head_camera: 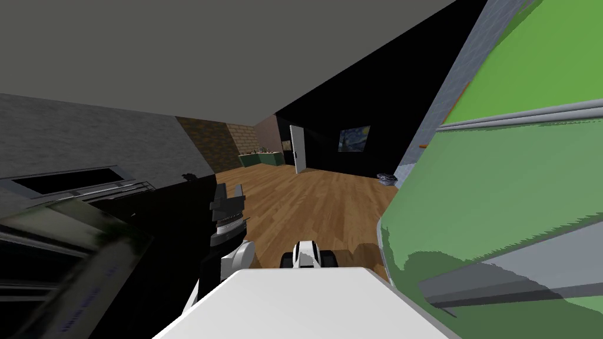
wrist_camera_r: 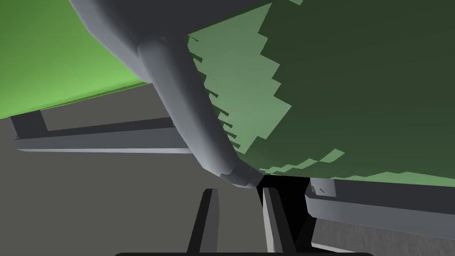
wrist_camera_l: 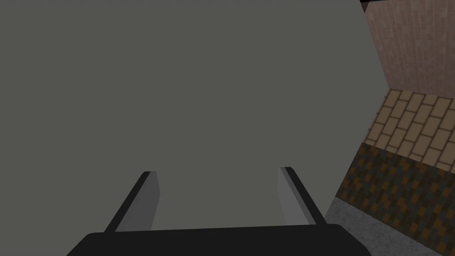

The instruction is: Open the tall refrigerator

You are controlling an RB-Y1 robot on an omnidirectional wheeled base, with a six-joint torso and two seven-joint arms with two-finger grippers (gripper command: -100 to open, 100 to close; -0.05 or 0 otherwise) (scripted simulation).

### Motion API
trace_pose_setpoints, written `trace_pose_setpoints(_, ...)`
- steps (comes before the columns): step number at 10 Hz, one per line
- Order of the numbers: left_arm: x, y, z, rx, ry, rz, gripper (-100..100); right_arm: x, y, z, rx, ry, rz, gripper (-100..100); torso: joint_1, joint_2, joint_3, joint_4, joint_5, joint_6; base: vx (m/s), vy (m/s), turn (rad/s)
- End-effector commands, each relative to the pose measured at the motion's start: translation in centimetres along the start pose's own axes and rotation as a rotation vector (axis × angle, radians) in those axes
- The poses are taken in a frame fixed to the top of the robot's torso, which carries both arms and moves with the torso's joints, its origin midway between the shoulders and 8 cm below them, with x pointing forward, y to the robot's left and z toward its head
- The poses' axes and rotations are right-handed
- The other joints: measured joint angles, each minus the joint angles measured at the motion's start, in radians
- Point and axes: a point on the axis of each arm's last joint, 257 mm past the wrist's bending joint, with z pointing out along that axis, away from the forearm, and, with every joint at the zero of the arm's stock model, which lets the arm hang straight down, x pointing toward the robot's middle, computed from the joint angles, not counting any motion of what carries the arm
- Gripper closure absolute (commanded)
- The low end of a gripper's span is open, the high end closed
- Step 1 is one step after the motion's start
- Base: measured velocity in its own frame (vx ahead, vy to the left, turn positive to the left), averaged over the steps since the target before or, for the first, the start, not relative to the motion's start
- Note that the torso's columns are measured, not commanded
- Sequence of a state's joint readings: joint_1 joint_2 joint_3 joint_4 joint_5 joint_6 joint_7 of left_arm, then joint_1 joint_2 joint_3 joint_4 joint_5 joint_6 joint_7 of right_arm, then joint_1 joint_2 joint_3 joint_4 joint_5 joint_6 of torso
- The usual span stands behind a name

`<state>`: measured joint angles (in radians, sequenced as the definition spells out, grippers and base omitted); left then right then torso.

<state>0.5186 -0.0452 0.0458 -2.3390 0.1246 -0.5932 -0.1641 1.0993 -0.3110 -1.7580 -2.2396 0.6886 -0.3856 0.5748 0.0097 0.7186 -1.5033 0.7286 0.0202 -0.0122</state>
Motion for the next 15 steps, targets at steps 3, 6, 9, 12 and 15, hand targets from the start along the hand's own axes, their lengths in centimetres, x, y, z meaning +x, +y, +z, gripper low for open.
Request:
trace_pose_setpoints(3, 0.0, 0.0, 0.0, 0.000, 0.000, 0.000, 0, 1.6, -1.9, -0.8, 0.035, 0.068, -0.045, 100, -0.006, -0.005, -0.001, -0.002, -0.006, -0.001, 0.242, 0.143, -0.031)
trace_pose_setpoints(6, 0.0, 0.0, 0.0, 0.000, 0.000, 0.000, 0, 3.1, -3.1, -1.9, 0.048, 0.128, -0.077, 100, -0.006, -0.003, 0.001, -0.001, -0.007, 0.001, 0.267, 0.165, -0.042)
trace_pose_setpoints(9, 0.0, 0.0, 0.0, 0.000, 0.000, 0.000, 0, 4.5, -4.4, -3.0, 0.063, 0.187, -0.112, 100, -0.006, 0.002, 0.005, 0.001, -0.006, 0.003, 0.292, 0.178, -0.039)
trace_pose_setpoints(12, 0.0, 0.0, 0.0, 0.000, 0.000, 0.000, 0, 6.3, -4.3, -4.4, 0.060, 0.251, -0.124, 100, -0.010, 0.015, 0.017, 0.007, -0.010, 0.009, 0.221, 0.101, -0.034)
trace_pose_setpoints(15, 0.0, 0.0, 0.0, 0.000, 0.000, 0.000, 0, 7.8, -5.5, -5.9, 0.082, 0.314, -0.156, 100, -0.006, 0.008, 0.009, 0.003, -0.006, 0.005, 0.332, 0.078, -0.036)
